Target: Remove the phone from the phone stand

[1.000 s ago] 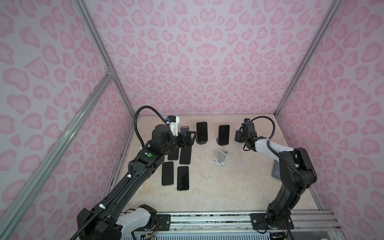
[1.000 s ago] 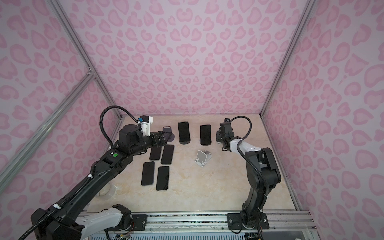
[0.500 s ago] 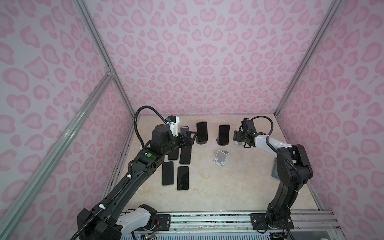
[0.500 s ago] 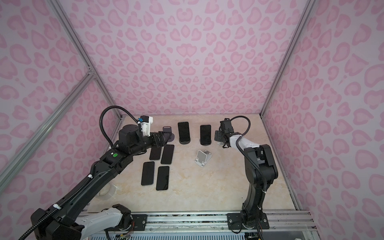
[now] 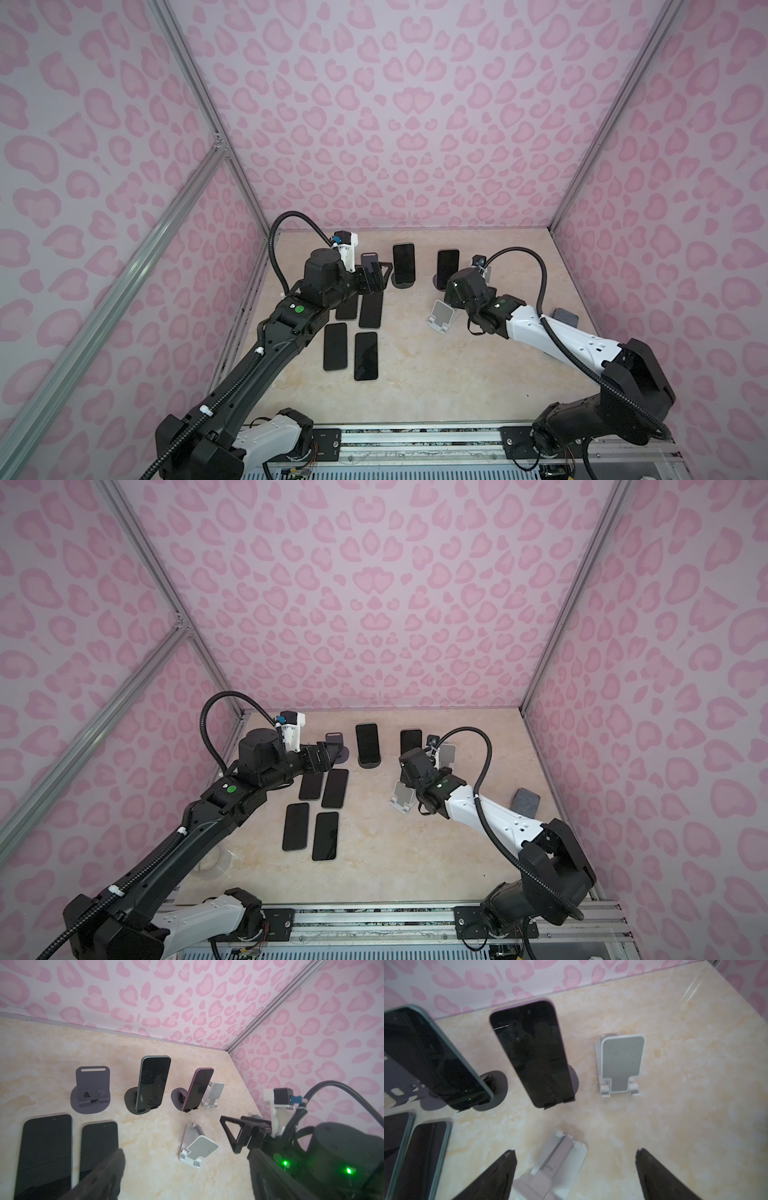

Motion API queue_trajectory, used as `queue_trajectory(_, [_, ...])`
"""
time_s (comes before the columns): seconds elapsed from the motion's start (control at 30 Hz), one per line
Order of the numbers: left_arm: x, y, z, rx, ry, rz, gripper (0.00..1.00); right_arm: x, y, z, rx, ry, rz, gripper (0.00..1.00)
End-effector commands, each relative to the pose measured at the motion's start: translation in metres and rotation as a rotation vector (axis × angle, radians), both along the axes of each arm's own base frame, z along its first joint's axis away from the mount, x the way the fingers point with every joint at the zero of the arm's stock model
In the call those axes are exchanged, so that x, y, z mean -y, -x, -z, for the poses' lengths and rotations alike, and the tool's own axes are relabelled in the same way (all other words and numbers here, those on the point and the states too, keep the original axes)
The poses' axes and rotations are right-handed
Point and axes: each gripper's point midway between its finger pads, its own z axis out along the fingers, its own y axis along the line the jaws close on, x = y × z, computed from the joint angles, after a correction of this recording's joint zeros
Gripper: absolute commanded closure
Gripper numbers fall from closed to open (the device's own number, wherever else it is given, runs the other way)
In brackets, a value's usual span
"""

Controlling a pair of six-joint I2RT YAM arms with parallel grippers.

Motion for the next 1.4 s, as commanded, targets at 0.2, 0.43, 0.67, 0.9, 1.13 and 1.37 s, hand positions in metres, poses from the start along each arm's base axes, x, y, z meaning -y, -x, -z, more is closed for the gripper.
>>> queue_trajectory(0.2, [0.003,-0.001,-0.008,0.021,0.031,0.01,0.04,-0.028,-0.003,0.012,0.052,-0.042,0.201,0.01])
queue_trajectory(0.43, [0.003,0.001,-0.011,0.025,0.038,0.012,0.04,-0.031,0.002,0.05,-0.038,-0.022,0.25,0.03])
queue_trajectory(0.67, [0.006,0.002,-0.011,0.019,0.048,0.029,0.04,-0.024,0.005,0.078,-0.049,0.025,0.265,0.14])
queue_trajectory(0.9, [0.004,0.005,-0.017,0.052,0.042,0.035,0.04,-0.026,0.006,0.075,0.003,0.103,0.216,0.28])
queue_trajectory(1.13, [0.007,0.004,-0.015,0.043,0.046,0.044,0.04,-0.023,0.013,0.07,0.061,0.054,0.136,0.35])
queue_trajectory(1.37, [0.007,0.004,-0.016,0.047,0.044,0.045,0.04,-0.005,0.013,0.059,0.072,0.143,0.003,0.36])
